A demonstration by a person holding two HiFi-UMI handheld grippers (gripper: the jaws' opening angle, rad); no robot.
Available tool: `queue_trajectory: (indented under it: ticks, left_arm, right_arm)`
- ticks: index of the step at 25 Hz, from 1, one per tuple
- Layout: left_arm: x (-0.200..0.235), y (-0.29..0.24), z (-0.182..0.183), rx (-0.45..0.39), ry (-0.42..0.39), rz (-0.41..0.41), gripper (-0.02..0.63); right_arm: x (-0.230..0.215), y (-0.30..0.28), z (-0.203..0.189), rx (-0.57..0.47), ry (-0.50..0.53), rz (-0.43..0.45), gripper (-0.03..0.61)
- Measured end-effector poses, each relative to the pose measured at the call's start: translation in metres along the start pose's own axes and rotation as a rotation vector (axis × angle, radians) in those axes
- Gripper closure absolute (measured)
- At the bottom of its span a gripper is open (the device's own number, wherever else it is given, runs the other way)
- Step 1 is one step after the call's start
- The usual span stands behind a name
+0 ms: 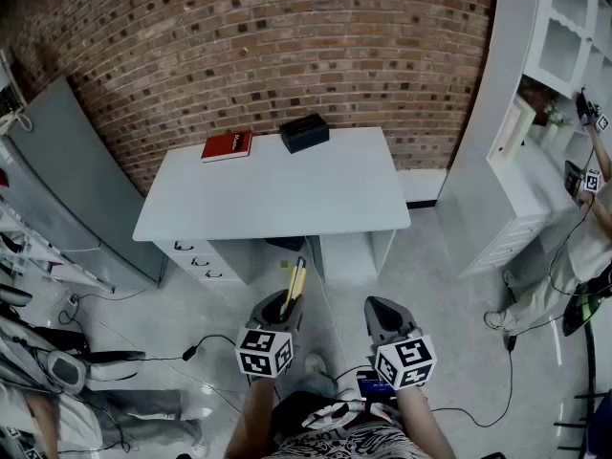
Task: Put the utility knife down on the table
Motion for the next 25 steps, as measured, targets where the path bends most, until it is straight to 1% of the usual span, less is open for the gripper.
queue_trajectory:
  ticks: [7, 14, 20, 25]
  left_arm:
    - [0.009, 0.021, -0.003, -0.012, 0.009, 0.014, 0.485]
    - [0.011, 0.029, -0.007, -0.011, 0.025, 0.031, 0.485]
    - [0.023, 0.012, -0.003, -0.017, 0.027, 0.035, 0.485]
    - [0.044, -0.025, 0.005, -0.006, 0.042, 0.039, 0.485]
  right_arm:
    - [0.015, 0.002, 0.002, -0.017, 0.009, 0.008, 0.578]
    - [0.015, 0.003, 0.0, -0.015, 0.008, 0.015, 0.578]
    - [0.002, -0.018, -0.005, -0.019, -0.013, 0.02, 0.578]
    - [-0.018, -0.061, -0.004, -0.007, -0.014, 0.029, 0.578]
Point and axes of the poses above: the fingertips, and each gripper's own axes: y backward along the fingers, x to its left, z out of its top, the point moved 5 cm from there along y, backward along the fingers, and after that the axes turned 9 degrees about y, right-handed, at the moved point
